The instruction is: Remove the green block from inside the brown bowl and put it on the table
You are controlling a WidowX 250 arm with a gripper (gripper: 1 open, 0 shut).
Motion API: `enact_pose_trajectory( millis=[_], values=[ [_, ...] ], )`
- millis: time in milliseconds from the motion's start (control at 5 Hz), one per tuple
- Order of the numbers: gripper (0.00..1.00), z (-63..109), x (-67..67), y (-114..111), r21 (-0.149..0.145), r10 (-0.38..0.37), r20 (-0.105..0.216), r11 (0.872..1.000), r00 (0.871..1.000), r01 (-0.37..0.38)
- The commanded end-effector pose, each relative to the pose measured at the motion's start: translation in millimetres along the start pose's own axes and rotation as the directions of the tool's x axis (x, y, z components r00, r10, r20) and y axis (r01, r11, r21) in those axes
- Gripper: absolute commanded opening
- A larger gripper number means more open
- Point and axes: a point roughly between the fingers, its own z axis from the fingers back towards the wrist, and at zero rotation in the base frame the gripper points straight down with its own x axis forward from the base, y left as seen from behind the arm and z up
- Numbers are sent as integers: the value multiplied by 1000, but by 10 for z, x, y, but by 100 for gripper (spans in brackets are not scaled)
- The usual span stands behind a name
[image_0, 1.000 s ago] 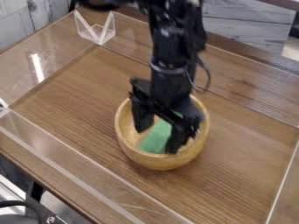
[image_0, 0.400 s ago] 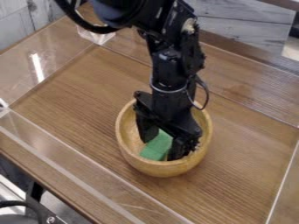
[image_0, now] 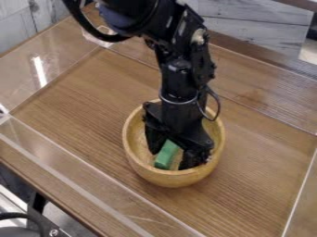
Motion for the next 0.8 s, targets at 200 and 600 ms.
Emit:
enact_pose_trajectory(
  millis=[200, 600],
  values=[
    [0, 74, 19, -9, -18, 17, 10, 1000, 1000, -17],
    [0, 234, -73, -28, -57, 54, -48, 997, 997, -56]
  ],
)
